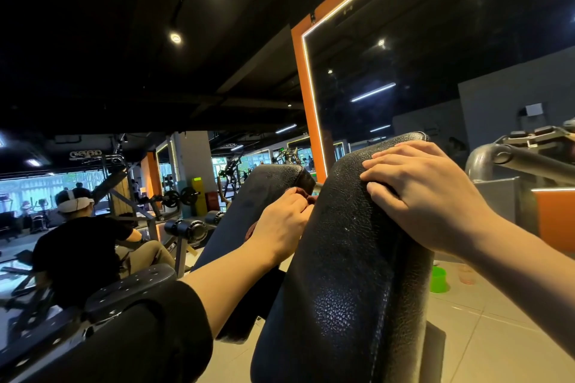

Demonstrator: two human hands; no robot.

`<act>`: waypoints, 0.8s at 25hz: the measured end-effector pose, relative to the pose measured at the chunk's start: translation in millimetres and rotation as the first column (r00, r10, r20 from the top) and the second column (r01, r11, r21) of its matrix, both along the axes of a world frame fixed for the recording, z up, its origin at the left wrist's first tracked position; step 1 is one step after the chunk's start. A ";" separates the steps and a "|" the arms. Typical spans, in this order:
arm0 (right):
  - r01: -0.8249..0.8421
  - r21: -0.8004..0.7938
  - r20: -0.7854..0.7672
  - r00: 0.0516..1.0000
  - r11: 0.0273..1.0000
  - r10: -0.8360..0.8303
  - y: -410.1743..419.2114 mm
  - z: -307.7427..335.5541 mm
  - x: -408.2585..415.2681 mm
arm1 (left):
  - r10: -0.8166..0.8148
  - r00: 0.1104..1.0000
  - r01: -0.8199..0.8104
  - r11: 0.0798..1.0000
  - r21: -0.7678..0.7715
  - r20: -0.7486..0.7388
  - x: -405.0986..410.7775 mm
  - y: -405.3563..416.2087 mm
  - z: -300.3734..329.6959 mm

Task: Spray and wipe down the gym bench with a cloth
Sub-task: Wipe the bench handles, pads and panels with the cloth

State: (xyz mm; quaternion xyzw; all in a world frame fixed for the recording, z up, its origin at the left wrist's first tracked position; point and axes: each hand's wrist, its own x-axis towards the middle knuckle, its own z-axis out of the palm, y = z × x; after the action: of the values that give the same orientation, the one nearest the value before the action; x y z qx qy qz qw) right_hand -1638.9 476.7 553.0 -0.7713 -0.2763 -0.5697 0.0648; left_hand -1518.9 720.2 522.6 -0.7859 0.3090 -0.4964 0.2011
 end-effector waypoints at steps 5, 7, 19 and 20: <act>0.029 0.001 -0.001 1.000 1.000 -0.029 1.2 -0.5 1.3 | -0.011 0.999 0.012 1.000 -0.013 0.045 -8.9 -2.1 20.0; 0.034 0.006 0.000 0.999 0.999 -0.034 1.7 -1.0 2.2 | 0.030 0.998 -0.025 0.995 -0.100 0.049 0.1 -16.7 37.9; 0.011 0.004 -0.031 0.999 1.000 -0.011 -6.0 3.0 5.6 | 0.030 0.997 -0.027 0.999 0.042 -0.067 3.0 -11.0 12.4; 0.023 -0.002 -0.035 0.999 1.000 -0.023 -5.3 3.3 6.1 | 0.004 0.998 0.000 0.998 0.062 -0.056 -1.9 -5.6 8.9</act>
State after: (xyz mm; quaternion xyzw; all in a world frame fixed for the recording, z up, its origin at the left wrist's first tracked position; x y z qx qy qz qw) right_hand -1632.8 471.4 556.3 -0.7844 -0.2666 -0.5565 0.0625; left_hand -1520.8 714.6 531.5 -0.7933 0.3289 -0.4641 0.2171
